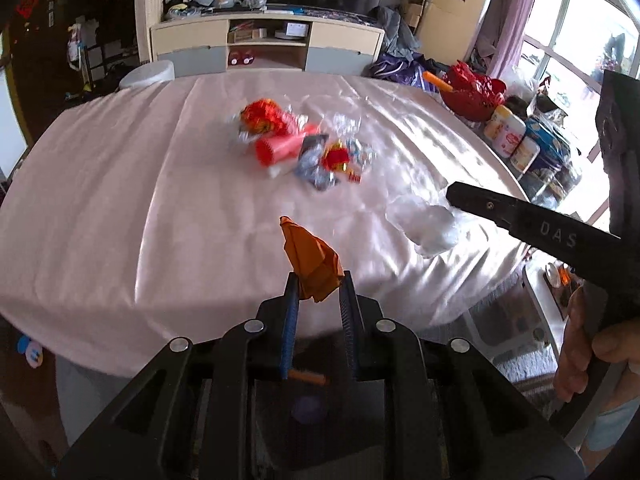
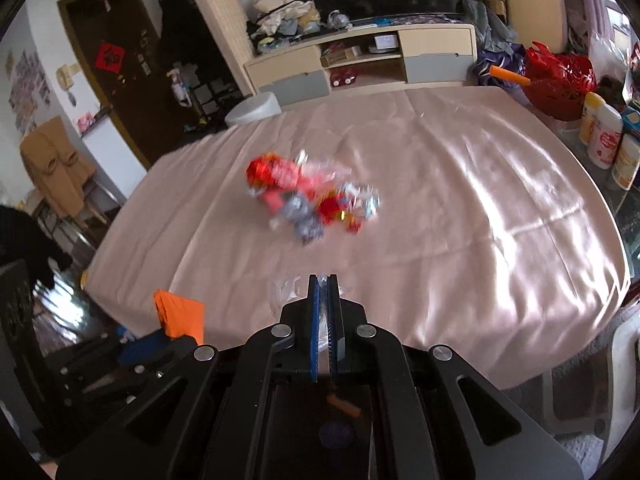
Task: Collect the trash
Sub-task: 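Lower the orange wrapper and clear bag over the black bin while both tools release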
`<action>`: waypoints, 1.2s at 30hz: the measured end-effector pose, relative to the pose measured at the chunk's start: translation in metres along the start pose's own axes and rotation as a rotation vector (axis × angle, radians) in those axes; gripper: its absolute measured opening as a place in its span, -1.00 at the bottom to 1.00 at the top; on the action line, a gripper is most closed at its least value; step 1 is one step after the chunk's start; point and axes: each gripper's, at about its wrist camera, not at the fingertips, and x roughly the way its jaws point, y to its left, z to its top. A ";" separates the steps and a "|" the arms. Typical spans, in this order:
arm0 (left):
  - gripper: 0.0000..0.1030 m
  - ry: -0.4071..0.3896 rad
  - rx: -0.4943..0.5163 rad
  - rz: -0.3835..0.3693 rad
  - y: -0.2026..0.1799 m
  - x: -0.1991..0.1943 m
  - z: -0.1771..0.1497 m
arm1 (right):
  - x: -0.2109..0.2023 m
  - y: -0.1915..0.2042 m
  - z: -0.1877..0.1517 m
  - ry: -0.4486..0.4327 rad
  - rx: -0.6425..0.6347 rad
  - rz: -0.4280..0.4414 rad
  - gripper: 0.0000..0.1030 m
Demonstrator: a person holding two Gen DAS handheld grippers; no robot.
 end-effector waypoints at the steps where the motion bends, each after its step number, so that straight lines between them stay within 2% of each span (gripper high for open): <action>1: -0.64 0.009 -0.002 -0.001 0.001 -0.002 -0.007 | 0.000 0.003 -0.008 0.009 -0.010 -0.006 -0.90; 9: -0.64 0.097 -0.035 -0.016 0.013 0.003 -0.063 | 0.012 0.006 -0.064 0.101 -0.019 -0.036 -0.90; 16: -0.63 0.192 -0.037 -0.052 0.014 0.031 -0.115 | 0.035 0.004 -0.108 0.179 -0.024 -0.069 -0.90; 22: -0.63 0.254 -0.030 -0.056 0.017 0.051 -0.146 | 0.054 0.001 -0.138 0.238 -0.023 -0.071 -0.90; 28: -0.62 0.295 -0.040 -0.071 0.023 0.065 -0.160 | 0.063 0.005 -0.149 0.265 -0.024 -0.064 -0.90; 30: -0.51 0.300 -0.040 -0.077 0.023 0.066 -0.160 | 0.064 0.007 -0.149 0.268 -0.021 -0.058 -0.86; 32: -0.50 0.298 -0.040 -0.079 0.024 0.066 -0.160 | 0.066 0.009 -0.150 0.275 -0.021 -0.047 -0.84; 36: -0.27 0.291 -0.037 -0.066 0.022 0.064 -0.158 | 0.068 0.014 -0.150 0.286 -0.023 -0.044 -0.83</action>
